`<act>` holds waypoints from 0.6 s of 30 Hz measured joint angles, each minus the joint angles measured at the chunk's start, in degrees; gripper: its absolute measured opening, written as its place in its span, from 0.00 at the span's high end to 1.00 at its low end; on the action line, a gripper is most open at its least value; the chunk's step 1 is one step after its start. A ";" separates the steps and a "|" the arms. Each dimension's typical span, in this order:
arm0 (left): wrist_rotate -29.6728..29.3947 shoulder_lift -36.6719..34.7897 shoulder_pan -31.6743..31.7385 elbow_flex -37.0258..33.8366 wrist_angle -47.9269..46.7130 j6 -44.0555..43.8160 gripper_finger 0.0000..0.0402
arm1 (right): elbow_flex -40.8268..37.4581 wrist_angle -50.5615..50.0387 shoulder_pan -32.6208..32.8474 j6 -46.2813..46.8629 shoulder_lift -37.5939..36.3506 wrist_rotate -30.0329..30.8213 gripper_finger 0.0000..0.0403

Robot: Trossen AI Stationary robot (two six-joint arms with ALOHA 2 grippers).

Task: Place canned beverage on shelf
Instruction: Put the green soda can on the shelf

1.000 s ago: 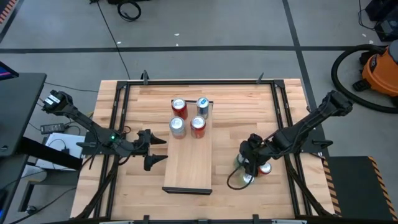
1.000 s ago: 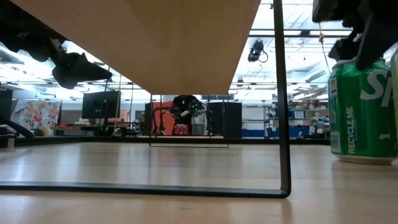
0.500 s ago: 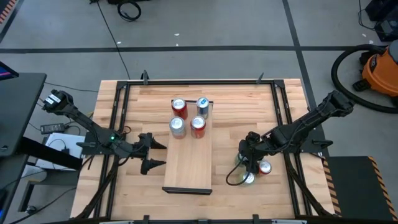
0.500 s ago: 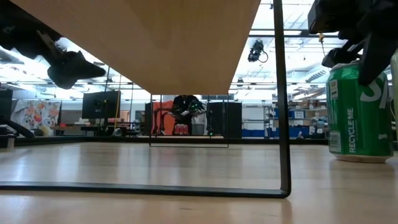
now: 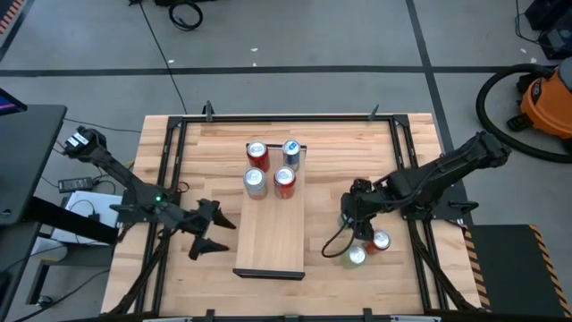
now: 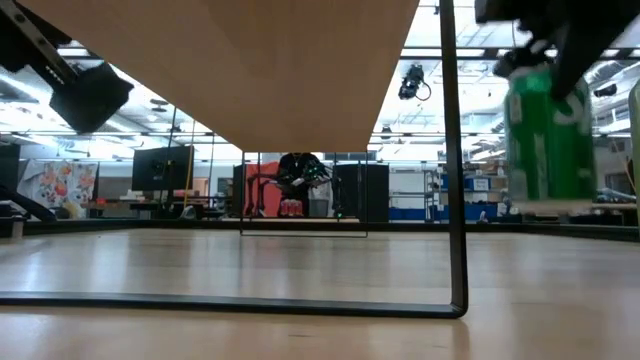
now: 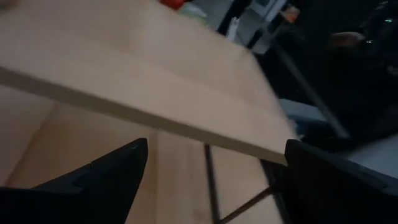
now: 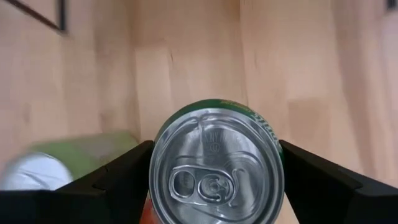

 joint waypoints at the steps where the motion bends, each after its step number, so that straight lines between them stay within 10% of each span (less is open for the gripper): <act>1: 0.31 -0.76 -0.38 0.00 0.16 0.11 0.02 | 1.57 -0.69 -0.03 -0.55 0.00 0.23 0.21; 18: -9.96 -2.41 -4.01 3.17 11.15 19.42 0.03 | 16.13 0.88 0.00 -7.57 -0.11 2.69 0.21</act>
